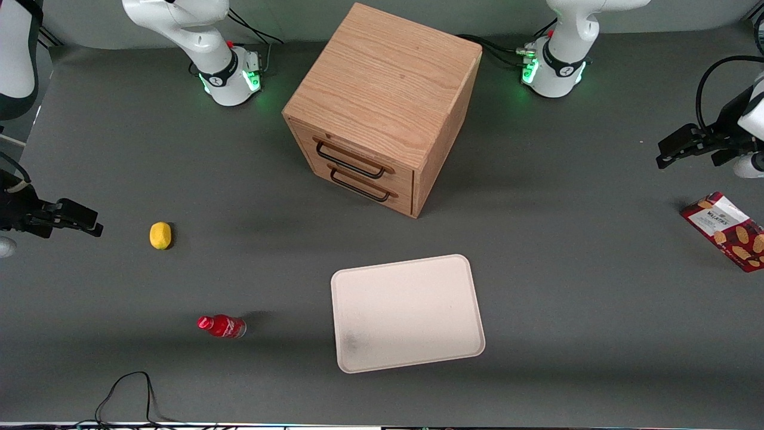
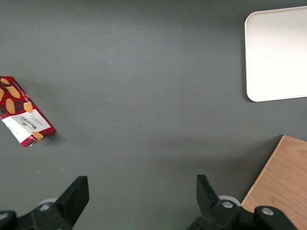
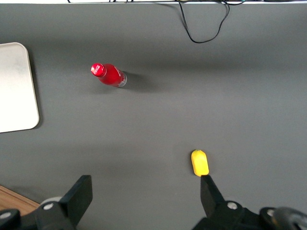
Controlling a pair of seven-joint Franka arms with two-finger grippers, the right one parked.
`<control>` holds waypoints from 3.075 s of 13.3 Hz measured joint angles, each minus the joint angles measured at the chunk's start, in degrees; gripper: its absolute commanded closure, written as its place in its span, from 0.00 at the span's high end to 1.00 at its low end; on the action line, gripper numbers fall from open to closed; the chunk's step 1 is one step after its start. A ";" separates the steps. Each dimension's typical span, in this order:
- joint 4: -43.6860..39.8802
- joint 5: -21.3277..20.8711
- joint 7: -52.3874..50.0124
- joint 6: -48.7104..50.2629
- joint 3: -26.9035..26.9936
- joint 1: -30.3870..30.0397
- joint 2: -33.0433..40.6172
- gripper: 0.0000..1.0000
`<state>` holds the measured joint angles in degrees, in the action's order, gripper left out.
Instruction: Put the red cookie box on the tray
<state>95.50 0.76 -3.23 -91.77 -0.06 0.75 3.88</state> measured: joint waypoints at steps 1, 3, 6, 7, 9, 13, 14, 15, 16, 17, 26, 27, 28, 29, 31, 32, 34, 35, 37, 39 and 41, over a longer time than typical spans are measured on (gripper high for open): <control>0.00 -0.01 0.00 0.01 0.04 0.00 -0.03 1.00; 0.00 -0.03 0.00 0.02 0.22 0.00 -0.10 1.00; 0.00 -0.14 0.01 0.02 0.67 -0.65 -0.34 1.00; 0.00 -0.16 0.02 0.01 0.76 -1.20 -0.40 1.00; 0.00 -0.21 0.02 -0.12 0.90 -2.66 -0.61 1.00; -0.01 -0.29 0.45 -2.42 1.12 -8.75 -2.13 1.00; -0.02 -0.32 0.61 -2.99 1.16 -10.68 -2.77 1.00; -0.01 -0.34 0.72 -3.64 1.20 -12.92 -3.56 1.00; -0.01 -0.36 0.89 -4.40 1.25 -15.37 -4.44 1.00; -0.01 -0.37 1.08 -5.55 1.28 -17.90 -5.38 1.00; -0.15 -0.97 4.15 -11.22 1.23 -34.18 -11.40 1.00; -0.16 -1.04 4.65 -11.28 1.24 -35.12 -11.48 1.00; -0.16 -1.07 4.88 -11.46 1.24 -35.70 -11.52 1.00; -0.16 -1.10 4.99 -11.89 1.23 -35.98 -11.62 1.00; -0.09 -1.15 4.99 -14.23 1.05 -36.02 -13.55 1.00; -0.03 -1.15 4.99 -15.27 0.94 -36.02 -14.71 1.00; 0.30 -1.11 4.95 -18.17 0.86 -36.04 -17.51 1.00; 0.94 -1.09 4.92 -20.28 0.84 -36.04 -18.76 1.00; 4.17 -0.77 4.84 -26.40 0.81 -36.06 -20.34 1.00; 7.74 1.01 4.82 -31.28 0.80 -36.06 -20.73 1.00; 10.74 2.23 4.82 -34.90 0.78 -36.07 -20.78 1.00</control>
<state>106.25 3.00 1.59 -126.66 0.71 -35.31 -16.90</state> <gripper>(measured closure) 0.000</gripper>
